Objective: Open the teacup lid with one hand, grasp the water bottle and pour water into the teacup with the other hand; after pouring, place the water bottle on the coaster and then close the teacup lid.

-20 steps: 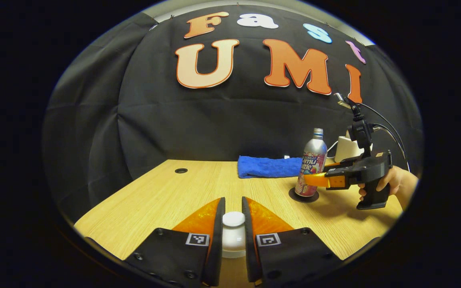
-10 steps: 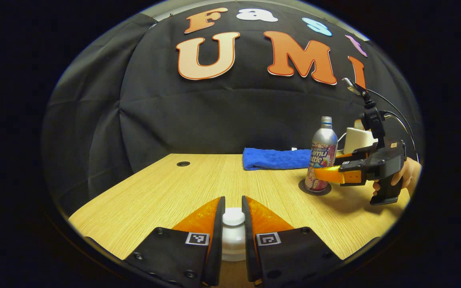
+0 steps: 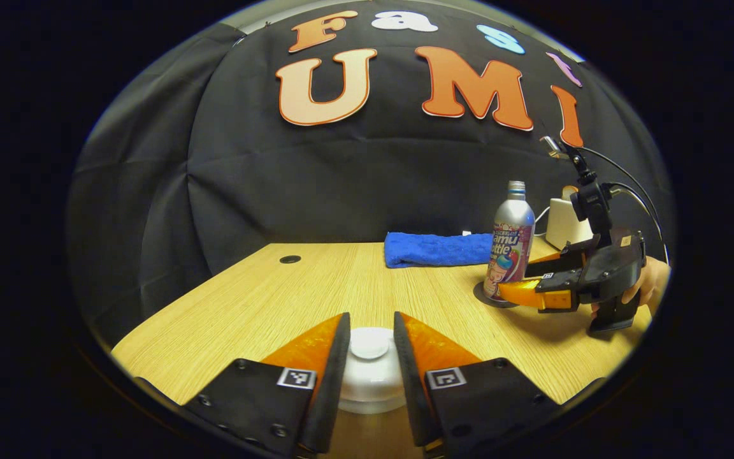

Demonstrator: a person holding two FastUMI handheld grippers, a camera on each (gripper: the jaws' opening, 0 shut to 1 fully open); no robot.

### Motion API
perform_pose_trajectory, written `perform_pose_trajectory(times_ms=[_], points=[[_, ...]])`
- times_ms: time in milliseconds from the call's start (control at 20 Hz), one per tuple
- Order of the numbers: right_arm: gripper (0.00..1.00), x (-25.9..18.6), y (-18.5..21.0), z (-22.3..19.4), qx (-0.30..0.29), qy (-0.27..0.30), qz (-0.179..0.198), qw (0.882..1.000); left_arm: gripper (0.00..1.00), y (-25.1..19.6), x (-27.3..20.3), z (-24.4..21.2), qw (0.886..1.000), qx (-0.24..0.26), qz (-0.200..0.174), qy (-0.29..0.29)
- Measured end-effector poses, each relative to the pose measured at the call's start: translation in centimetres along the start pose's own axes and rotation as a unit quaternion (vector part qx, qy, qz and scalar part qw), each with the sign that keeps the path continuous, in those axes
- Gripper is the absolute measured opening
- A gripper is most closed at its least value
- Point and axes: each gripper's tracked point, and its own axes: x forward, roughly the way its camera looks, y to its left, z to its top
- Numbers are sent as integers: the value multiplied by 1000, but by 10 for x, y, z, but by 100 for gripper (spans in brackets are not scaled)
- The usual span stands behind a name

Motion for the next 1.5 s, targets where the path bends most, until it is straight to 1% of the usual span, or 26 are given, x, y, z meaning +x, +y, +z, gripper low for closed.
perform_pose_trajectory(times_ms=[50, 100, 150, 200, 250, 350, 400, 450, 550, 600, 650, 750, 850, 900, 950, 1100, 1150, 1250, 1400, 1500], points=[[84, -3, -2, 0, -3, 0, -2, 1000, 53, 1, -3, 6, 1000, 0, 1, -7], [86, -9, -5, 0, -3, -1, -6, 1000, 55, 1, -6, 13, 1000, 1, 3, -17], [88, -15, -7, 1, 0, -3, -9, 1000, 70, 1, -10, 21, 1000, 1, 6, -29], [89, -22, -8, 4, 4, -9, -9, 1000, 71, 2, -15, 30, 999, 2, 7, -42], [94, -32, -10, 7, 6, -15, -11, 1000, 83, 2, -20, 38, 999, 1, 9, -53], [98, -51, -16, 17, 6, -33, -23, 999, 89, 1, -30, 57, 997, -2, 14, -74], [99, -63, -19, 22, 4, -43, -30, 999, 99, -2, -37, 65, 996, -4, 13, -83], [99, -76, -20, 28, 4, -56, -36, 998, 96, -4, -44, 74, 996, -4, 14, -91], [100, -102, -21, 43, 9, -85, -43, 995, 96, -8, -56, 91, 994, -4, 17, -108], [99, -116, -22, 49, 12, -98, -45, 994, 97, -10, -63, 97, 994, -2, 20, -112], [100, -130, -22, 54, 15, -110, -49, 993, 100, -11, -69, 104, 993, -2, 23, -116], [100, -159, -24, 63, 21, -136, -59, 989, 100, -15, -80, 119, 992, -12, 22, -127], [100, -187, -27, 73, 30, -160, -67, 984, 93, -15, -91, 127, 991, -16, 29, -129], [99, -200, -29, 76, 35, -172, -72, 982, 97, -15, -94, 131, 991, -16, 32, -131], [99, -213, -33, 79, 41, -185, -80, 979, 100, -17, -97, 136, 991, -17, 31, -132], [99, -248, -49, 84, 56, -215, -111, 969, 97, -25, -109, 146, 990, -25, 22, -140], [99, -260, -56, 84, 56, -225, -124, 965, 100, -26, -112, 149, 989, -24, 23, -142], [99, -278, -67, 83, 52, -236, -151, 959, 100, -29, -116, 152, 989, -18, 21, -146], [99, -297, -74, 76, 54, -242, -171, 954, 93, -31, -119, 147, 989, -27, 17, -142], [99, -305, -80, 74, 51, -249, -184, 949, 100, -28, -119, 144, 990, -32, 20, -137]])
